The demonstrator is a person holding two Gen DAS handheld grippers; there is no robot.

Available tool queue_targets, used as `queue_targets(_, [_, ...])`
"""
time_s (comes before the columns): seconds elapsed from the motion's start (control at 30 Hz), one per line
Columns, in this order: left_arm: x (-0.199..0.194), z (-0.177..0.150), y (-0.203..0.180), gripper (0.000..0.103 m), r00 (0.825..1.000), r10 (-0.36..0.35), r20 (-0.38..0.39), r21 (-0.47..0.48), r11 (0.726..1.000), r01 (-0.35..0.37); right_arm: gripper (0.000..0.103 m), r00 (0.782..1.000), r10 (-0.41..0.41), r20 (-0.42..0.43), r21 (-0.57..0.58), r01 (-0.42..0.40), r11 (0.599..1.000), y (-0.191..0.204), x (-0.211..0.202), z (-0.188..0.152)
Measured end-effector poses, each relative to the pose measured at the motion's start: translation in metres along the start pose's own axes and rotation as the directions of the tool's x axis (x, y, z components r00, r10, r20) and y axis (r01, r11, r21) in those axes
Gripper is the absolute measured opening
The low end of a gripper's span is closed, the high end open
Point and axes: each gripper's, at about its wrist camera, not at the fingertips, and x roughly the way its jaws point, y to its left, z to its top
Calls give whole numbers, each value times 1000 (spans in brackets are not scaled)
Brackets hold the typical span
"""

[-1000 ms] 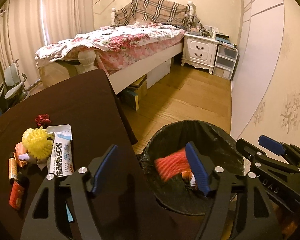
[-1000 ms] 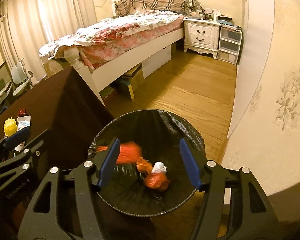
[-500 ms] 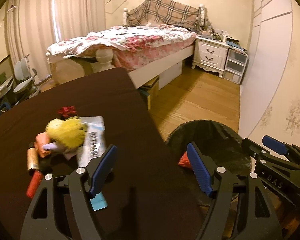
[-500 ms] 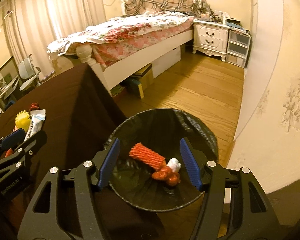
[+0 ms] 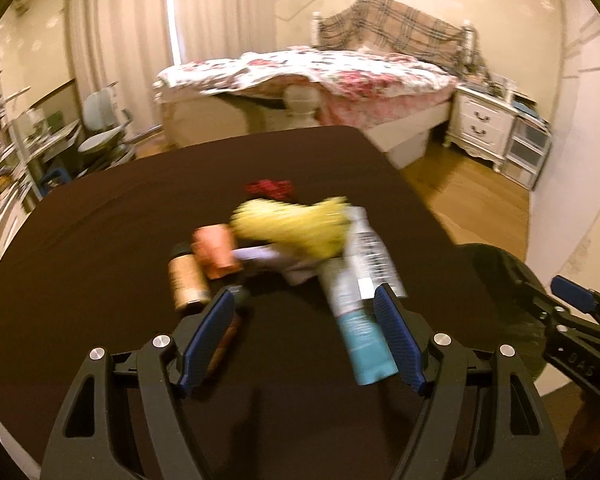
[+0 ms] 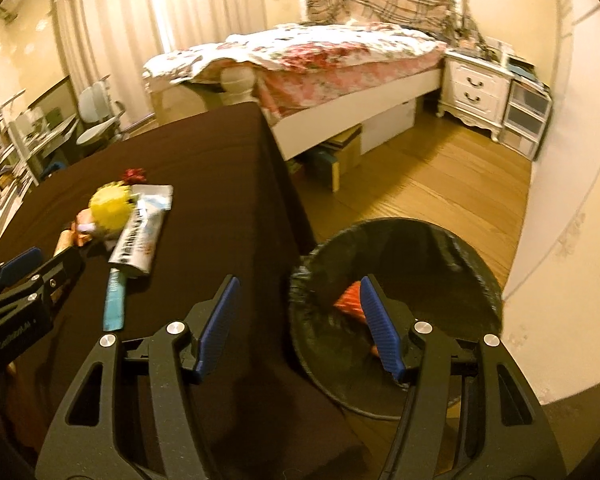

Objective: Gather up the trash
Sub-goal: 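Move both tools back over the remaining trash on the table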

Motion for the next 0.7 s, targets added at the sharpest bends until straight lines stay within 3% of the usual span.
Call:
queue_targets(0.2, [5,-9,38,72,998,47,-34,-63,997,-49,61,999,41,-16,-48,-41,998,27,3,0])
queue_targets(0.6, [22,-16,61,61,992,5,-124,-104,994,-18,61,995,85,-48,-104,-90,991,56,13,-4])
queue_targets(0.7, [26,-16,58,48,990,-11,-137,-87,996,-1,61,994,94,-50,-111,-99,989,62,14,-1])
